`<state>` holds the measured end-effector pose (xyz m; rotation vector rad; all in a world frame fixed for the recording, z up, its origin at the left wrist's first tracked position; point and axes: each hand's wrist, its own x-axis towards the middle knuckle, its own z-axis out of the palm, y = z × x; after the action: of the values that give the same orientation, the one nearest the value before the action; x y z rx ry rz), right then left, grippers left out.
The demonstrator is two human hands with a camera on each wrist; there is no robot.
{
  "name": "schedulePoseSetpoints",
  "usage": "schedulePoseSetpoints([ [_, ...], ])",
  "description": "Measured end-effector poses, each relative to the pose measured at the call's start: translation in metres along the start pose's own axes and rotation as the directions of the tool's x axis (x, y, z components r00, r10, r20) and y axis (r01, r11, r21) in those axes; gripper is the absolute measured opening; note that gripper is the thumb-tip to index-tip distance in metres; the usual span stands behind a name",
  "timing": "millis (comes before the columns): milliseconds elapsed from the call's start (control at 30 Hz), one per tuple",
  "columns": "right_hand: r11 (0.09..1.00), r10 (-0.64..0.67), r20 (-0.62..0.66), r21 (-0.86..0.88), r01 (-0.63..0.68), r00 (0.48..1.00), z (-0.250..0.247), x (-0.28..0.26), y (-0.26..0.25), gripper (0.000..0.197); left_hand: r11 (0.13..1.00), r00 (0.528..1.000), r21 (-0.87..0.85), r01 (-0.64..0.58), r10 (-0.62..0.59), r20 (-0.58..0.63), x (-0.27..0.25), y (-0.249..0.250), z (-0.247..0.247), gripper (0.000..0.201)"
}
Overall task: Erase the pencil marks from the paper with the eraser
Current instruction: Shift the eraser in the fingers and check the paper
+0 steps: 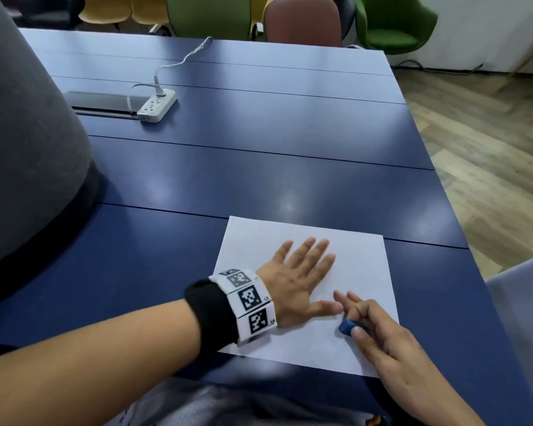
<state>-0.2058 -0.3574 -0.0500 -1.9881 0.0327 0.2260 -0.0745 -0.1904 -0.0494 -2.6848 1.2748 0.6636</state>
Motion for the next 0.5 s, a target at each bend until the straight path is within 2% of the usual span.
schedulePoseSetpoints([
  [67, 1.000, 0.005, 0.000, -0.002, -0.005, 1.000, -0.001, 0.000, 0.000, 0.023, 1.000, 1.000, -0.018, 0.014, -0.013, 0.018, -0.002, 0.001, 0.007, 0.103],
  [167, 0.999, 0.026, -0.001, 0.026, -0.026, 1.000, -0.001, 0.000, 0.001, 0.028, 0.975, 0.981, -0.108, 0.196, -0.196, 0.010, -0.016, -0.018, 0.014, 0.092],
  [267, 0.999, 0.033, 0.001, 0.042, -0.033, 0.999, 0.000, -0.001, 0.001, 0.031, 0.874, 0.898, -0.215, 0.437, -0.437, 0.050, -0.032, -0.042, 0.014, 0.095],
  [333, 0.998, 0.035, -0.001, 0.046, -0.035, 0.999, 0.000, -0.001, 0.001, 0.029, 0.793, 0.835, -0.278, 0.543, -0.546, 0.070, -0.036, -0.050, 0.013, 0.103],
  [367, 0.998, 0.036, -0.003, 0.047, -0.036, 0.999, 0.000, -0.001, 0.001, 0.029, 0.784, 0.828, -0.291, 0.548, -0.558, 0.057, -0.035, -0.050, 0.013, 0.108],
  [400, 0.998, 0.035, -0.006, 0.048, -0.034, 0.999, 0.000, -0.001, 0.001, 0.030, 0.813, 0.852, -0.282, 0.509, -0.523, 0.028, -0.033, -0.045, 0.013, 0.114],
  [500, 0.999, 0.021, -0.010, 0.035, -0.020, 1.000, 0.000, -0.001, 0.001, 0.030, 0.964, 0.978, -0.170, 0.204, -0.207, -0.001, -0.028, -0.010, 0.017, 0.112],
])
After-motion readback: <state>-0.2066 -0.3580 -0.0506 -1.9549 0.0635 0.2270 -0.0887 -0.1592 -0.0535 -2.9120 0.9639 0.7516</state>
